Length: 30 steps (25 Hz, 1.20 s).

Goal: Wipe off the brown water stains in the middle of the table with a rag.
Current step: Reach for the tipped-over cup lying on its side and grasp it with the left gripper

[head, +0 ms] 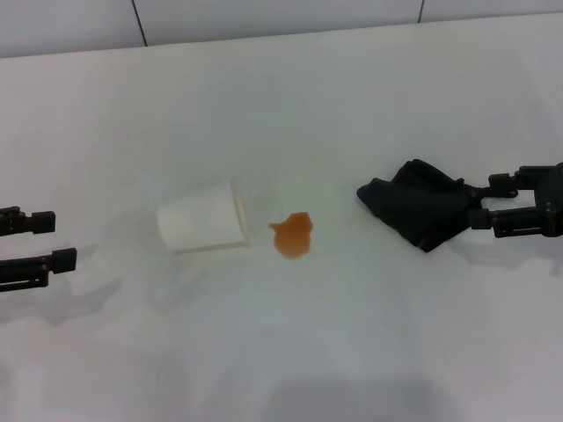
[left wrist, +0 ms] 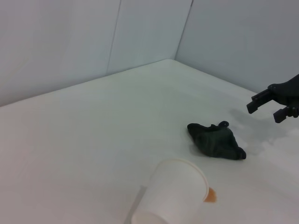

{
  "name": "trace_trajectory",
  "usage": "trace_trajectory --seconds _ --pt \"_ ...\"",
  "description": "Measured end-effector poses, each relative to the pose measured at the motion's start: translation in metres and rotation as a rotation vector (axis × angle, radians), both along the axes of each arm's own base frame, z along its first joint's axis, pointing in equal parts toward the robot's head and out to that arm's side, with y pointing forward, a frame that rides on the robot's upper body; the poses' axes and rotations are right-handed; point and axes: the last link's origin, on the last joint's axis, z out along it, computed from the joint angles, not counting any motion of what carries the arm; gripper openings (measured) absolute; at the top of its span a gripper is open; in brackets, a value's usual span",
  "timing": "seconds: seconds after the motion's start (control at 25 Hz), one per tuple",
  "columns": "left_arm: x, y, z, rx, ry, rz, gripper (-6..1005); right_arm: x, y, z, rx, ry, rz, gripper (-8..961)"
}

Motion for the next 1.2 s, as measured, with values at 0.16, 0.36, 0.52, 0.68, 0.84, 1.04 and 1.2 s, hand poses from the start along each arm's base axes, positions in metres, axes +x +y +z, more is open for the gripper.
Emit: trace_trajectory --seconds 0.16,0.36,0.52,0.68,0.84,1.04,1.2 --pt "0.0 0.0 0.001 0.003 0.003 -0.002 750 0.0 0.0 0.0 -0.001 0.0 -0.001 808" --pt "-0.001 0.0 0.001 0.003 0.007 -0.006 750 0.0 0.0 -0.001 -0.003 0.0 -0.001 808" --pt "-0.001 0.0 0.001 -0.002 0.012 -0.004 750 0.0 0.0 -0.001 -0.003 0.0 -0.001 807" --pt "-0.001 0.001 0.002 -0.002 0.014 -0.007 750 0.0 0.0 -0.001 -0.001 0.0 0.001 807" --pt "0.0 0.004 0.009 0.012 0.034 0.0 750 0.0 0.0 0.0 0.001 0.003 0.002 807" --pt "0.008 0.015 0.02 0.006 0.102 0.02 750 -0.001 0.0 -0.001 0.001 0.006 0.005 808" --pt "0.021 0.028 0.027 -0.026 0.181 0.018 750 -0.002 0.001 -0.004 -0.007 0.003 0.012 808"
